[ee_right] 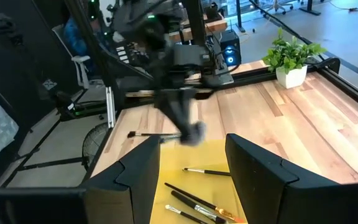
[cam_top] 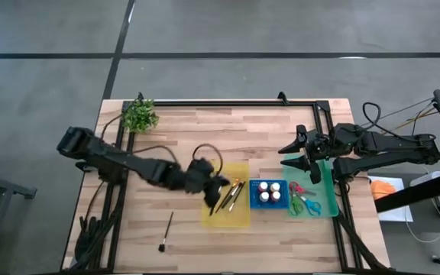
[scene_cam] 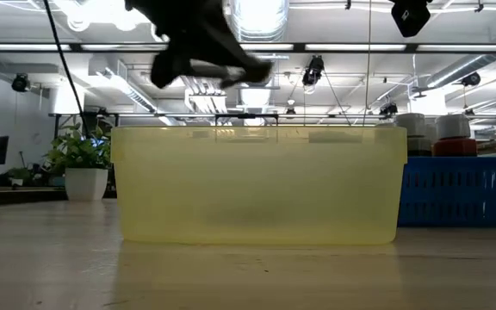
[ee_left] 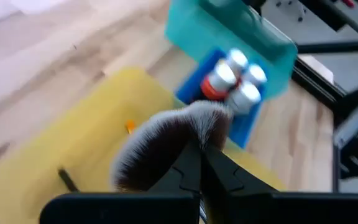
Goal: Pick & Place Paint Supplies
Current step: Put the silver and black highlighter brush into the yellow bin, then put the silver and black eye groomer brush into the yellow bin
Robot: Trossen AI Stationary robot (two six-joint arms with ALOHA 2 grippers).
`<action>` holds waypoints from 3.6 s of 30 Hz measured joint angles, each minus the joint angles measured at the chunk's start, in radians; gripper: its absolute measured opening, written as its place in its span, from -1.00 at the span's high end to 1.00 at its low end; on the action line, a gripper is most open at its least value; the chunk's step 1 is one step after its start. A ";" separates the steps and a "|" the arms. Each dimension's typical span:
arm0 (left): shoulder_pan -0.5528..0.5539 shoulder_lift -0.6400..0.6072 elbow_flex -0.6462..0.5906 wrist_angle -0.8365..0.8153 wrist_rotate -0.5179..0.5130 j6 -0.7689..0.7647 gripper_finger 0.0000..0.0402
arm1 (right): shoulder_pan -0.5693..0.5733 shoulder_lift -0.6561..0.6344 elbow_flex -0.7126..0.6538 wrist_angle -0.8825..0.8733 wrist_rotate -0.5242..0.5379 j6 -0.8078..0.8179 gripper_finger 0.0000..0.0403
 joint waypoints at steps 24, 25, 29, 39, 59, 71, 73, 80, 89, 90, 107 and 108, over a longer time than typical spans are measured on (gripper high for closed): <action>0.105 0.096 0.007 0.015 0.237 0.088 0.27 | 0.000 0.001 0.000 -0.003 0.000 0.000 0.10; 0.100 0.082 0.007 -0.006 0.260 0.073 0.27 | 0.000 0.001 0.000 -0.004 0.000 0.000 0.10; 0.058 0.010 0.007 -0.103 0.381 0.033 0.27 | 0.000 0.001 0.000 -0.006 -0.006 0.000 0.10; -0.227 -0.054 0.005 -0.250 0.684 -0.373 0.45 | 0.000 0.002 -0.004 -0.021 -0.020 0.003 0.10; -0.480 -0.048 -0.331 0.012 0.573 -1.042 0.48 | 0.000 0.002 -0.008 -0.021 -0.029 0.006 0.10; -0.500 -0.050 -0.346 -0.116 0.556 -1.113 0.48 | 0.000 0.000 -0.008 -0.027 -0.045 0.029 0.10; -0.499 -0.050 -0.346 -0.126 0.559 -1.117 0.48 | 0.000 0.001 -0.008 -0.027 -0.045 0.028 0.10; -0.502 -0.050 -0.346 -0.137 0.563 -1.129 0.48 | 0.000 0.001 -0.008 -0.027 -0.045 0.022 0.10; -0.516 -0.048 -0.346 -0.126 0.554 -1.132 0.48 | 0.000 0.001 -0.011 -0.030 -0.042 0.017 0.10; -0.517 -0.044 -0.346 -0.125 0.556 -1.134 0.48 | 0.000 0.001 -0.011 -0.030 -0.042 0.016 0.10; -0.530 0.071 -0.333 -0.029 0.592 -1.142 0.48 | 0.000 0.002 -0.013 -0.035 -0.042 0.007 0.10; -0.530 0.077 -0.333 -0.021 0.597 -1.143 0.48 | 0.000 0.002 -0.013 -0.035 -0.042 0.008 0.10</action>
